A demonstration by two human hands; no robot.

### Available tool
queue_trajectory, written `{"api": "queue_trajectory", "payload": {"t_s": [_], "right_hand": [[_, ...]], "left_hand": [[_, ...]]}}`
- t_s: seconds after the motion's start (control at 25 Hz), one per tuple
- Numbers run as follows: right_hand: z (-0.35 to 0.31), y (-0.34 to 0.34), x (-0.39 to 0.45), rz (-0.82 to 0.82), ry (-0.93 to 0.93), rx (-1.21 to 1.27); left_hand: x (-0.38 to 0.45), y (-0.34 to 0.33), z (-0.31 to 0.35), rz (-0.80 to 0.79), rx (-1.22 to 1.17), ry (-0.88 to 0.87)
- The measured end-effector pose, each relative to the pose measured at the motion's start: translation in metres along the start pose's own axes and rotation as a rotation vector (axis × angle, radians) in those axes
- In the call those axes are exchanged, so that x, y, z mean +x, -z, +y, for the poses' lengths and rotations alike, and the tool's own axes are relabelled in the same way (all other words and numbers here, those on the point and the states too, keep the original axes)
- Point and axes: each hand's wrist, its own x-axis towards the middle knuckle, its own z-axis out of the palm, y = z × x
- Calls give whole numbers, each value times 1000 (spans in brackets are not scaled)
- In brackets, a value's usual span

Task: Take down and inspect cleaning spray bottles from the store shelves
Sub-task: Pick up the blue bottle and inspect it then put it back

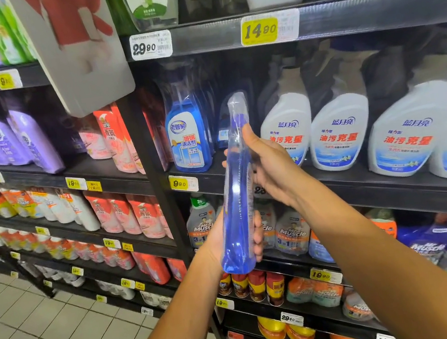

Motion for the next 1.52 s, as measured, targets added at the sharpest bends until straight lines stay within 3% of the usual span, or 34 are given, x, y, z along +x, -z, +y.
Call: {"api": "queue_trajectory", "payload": {"t_s": [0.08, 0.16, 0.36, 0.48, 0.76, 0.88, 1.0, 1.12, 1.28, 1.52], "right_hand": [[4, 5, -2, 37, -1, -10], [11, 11, -2, 89, -2, -17], [26, 5, -2, 163, 14, -7], [35, -8, 0, 299, 74, -77], [35, -13, 1, 356, 155, -33], [34, -11, 4, 351, 193, 22], [28, -5, 11, 304, 202, 243], [20, -5, 14, 216, 83, 480], [20, -12, 22, 181, -36, 520], [21, -20, 32, 66, -117, 521]], "left_hand": [[-3, 5, 0, 263, -37, -5], [-7, 9, 2, 377, -43, -110], [-8, -1, 3, 709, 274, -264], [-6, -9, 1, 841, 505, -344], [-7, -8, 6, 730, 459, -377], [-13, -2, 10, 608, 496, -336], [-23, 10, 13, 403, 424, -336], [-33, 11, 11, 274, 447, -292], [-38, -2, 12, 212, 695, -202], [-38, -10, 20, 290, 871, -169]]}}
